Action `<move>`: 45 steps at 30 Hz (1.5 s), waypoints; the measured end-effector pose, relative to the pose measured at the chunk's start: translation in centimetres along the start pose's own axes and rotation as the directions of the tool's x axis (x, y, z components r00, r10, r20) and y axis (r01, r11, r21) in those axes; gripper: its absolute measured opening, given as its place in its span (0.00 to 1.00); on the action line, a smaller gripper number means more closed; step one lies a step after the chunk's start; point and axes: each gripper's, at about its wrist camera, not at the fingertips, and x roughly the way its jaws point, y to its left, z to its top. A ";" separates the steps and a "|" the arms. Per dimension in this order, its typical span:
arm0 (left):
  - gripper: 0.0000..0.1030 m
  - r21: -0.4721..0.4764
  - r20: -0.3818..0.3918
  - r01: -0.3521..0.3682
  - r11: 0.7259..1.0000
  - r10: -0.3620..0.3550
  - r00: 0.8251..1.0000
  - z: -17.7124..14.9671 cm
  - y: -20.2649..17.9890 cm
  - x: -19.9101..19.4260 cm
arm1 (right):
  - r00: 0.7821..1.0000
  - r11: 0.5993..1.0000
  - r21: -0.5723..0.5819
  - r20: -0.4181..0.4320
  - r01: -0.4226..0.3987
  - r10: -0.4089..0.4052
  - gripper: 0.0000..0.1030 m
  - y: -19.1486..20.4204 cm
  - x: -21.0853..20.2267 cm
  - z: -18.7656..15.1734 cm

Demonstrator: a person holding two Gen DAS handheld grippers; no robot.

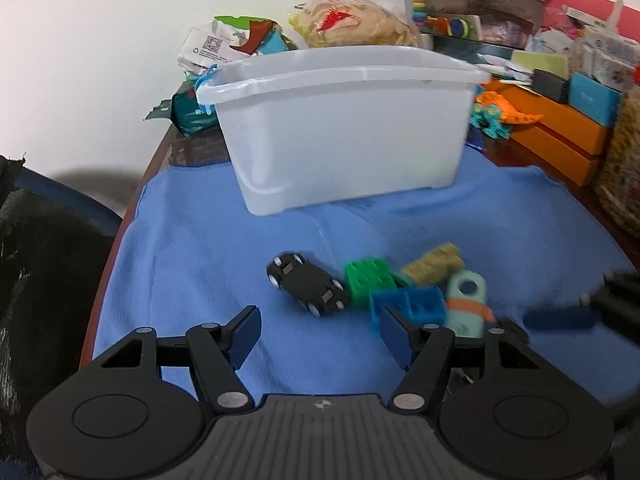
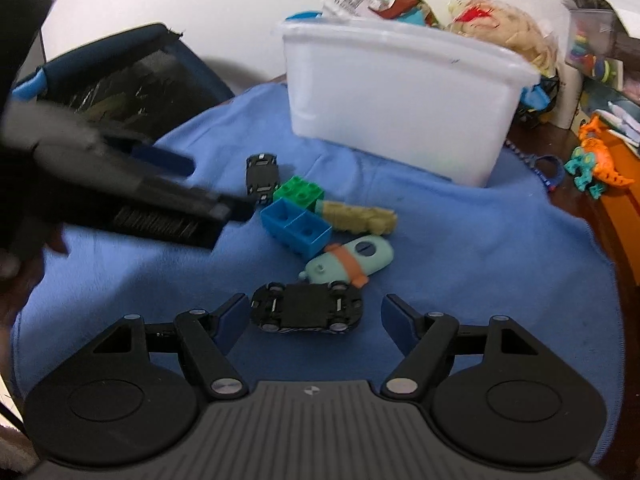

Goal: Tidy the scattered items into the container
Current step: 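Return both open tools to the pile and approach the black cars, then grasp a black car with the right tool while the left tool grasps another black car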

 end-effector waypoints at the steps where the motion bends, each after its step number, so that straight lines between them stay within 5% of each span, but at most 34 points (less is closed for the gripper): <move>1: 0.67 0.009 0.006 -0.007 1.000 0.007 1.000 0.3 0.1 0.4 | 1.000 1.000 -0.002 -0.006 -0.005 0.005 0.74 0.1 0.2 -0.1; 6: 0.67 0.061 0.000 -0.027 0.998 0.027 1.000 1.0 1.1 2.4 | 1.000 0.999 -0.048 0.003 -0.007 0.007 0.69 1.0 0.5 -0.6; 10: 0.67 0.002 -0.039 -0.032 0.999 0.032 0.999 0.8 2.2 3.2 | 1.000 1.000 -0.023 -0.003 0.001 -0.001 0.67 0.6 0.6 -0.5; 19: 0.67 0.009 -0.021 0.029 1.000 -0.028 0.999 2.2 0.2 4.5 | 1.000 1.000 -0.002 -0.006 0.027 -0.027 0.67 0.1 1.1 -0.1; 23: 0.41 0.003 -0.064 0.026 1.000 -0.026 0.998 1.9 0.9 5.3 | 0.998 0.998 -0.010 -0.001 0.059 -0.059 0.67 -0.3 1.2 0.0; 34: 0.43 -0.028 -0.067 0.022 0.999 -0.024 0.997 1.1 2.8 5.2 | 0.996 0.995 0.044 0.001 0.090 -0.091 0.69 -2.2 1.6 0.0; 39: 0.25 -0.006 -0.069 0.039 0.999 -0.040 0.997 1.2 2.5 5.1 | 0.996 0.996 0.029 0.004 0.084 -0.084 0.66 -2.0 1.5 0.1; 45: 0.21 -0.006 -0.059 0.058 0.998 -0.058 0.997 1.4 2.5 4.4 | 0.996 0.996 0.033 0.026 0.085 -0.086 0.66 -2.0 0.8 0.2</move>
